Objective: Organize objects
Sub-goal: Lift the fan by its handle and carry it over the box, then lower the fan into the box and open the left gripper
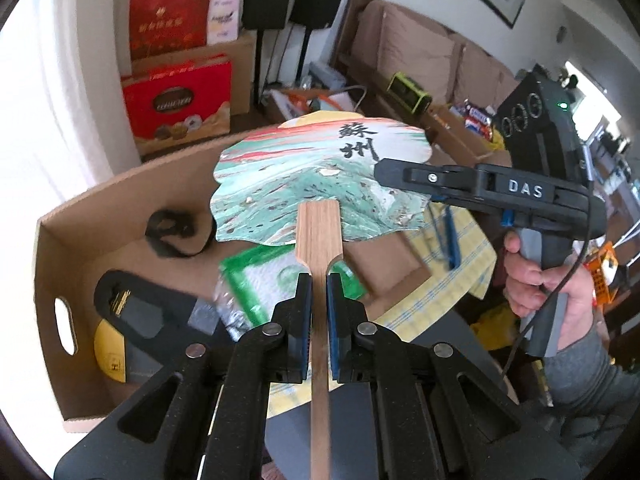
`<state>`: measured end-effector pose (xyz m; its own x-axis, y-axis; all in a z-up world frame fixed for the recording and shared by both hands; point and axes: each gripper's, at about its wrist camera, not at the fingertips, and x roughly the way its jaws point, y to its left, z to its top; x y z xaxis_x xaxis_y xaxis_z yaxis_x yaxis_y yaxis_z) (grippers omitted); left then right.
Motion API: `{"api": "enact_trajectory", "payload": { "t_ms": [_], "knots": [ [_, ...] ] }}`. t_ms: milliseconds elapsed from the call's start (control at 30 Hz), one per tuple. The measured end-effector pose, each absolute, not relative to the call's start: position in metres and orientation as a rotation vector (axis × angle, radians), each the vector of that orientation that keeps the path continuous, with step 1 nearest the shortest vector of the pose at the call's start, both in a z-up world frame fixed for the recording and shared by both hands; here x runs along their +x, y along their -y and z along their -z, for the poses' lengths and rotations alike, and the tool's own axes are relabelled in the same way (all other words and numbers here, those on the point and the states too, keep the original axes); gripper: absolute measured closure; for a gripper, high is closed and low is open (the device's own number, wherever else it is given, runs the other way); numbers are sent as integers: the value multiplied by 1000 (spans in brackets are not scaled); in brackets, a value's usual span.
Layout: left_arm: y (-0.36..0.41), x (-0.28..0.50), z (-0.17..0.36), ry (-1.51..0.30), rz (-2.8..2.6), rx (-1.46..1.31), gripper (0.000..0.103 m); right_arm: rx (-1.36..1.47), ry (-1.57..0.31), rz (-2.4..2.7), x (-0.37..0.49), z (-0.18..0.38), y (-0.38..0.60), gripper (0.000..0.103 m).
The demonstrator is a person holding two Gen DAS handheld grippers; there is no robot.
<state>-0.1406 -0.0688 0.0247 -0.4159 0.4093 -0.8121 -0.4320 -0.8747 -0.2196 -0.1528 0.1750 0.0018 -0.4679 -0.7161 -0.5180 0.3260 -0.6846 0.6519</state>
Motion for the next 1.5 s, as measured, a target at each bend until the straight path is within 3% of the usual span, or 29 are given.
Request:
{"api": "enact_trajectory", "payload": {
  "t_ms": [167, 767, 900, 1100, 1400, 1500],
  "knots": [
    [76, -139, -13, -88, -2271, -1331, 96, 1115, 605, 2156, -153, 13, -161, 86],
    [74, -155, 23, -544, -2194, -1520, 95, 1221, 453, 2151, -150, 37, -137, 78],
    [82, -167, 27, -563, -2197, -1578, 94, 1232, 358, 2209, -145, 35, -136, 77],
    [96, -173, 37, -539, -2198, -1623, 89, 1220, 315, 2230, -146, 29, -139, 77],
    [119, -187, 49, -625, -2167, -1684, 65, 1255, 258, 2218, -142, 40, -137, 77],
    [133, -198, 55, -638, -2183, -1724, 63, 1250, 202, 2241, -138, 43, -132, 76]
  ]
}}
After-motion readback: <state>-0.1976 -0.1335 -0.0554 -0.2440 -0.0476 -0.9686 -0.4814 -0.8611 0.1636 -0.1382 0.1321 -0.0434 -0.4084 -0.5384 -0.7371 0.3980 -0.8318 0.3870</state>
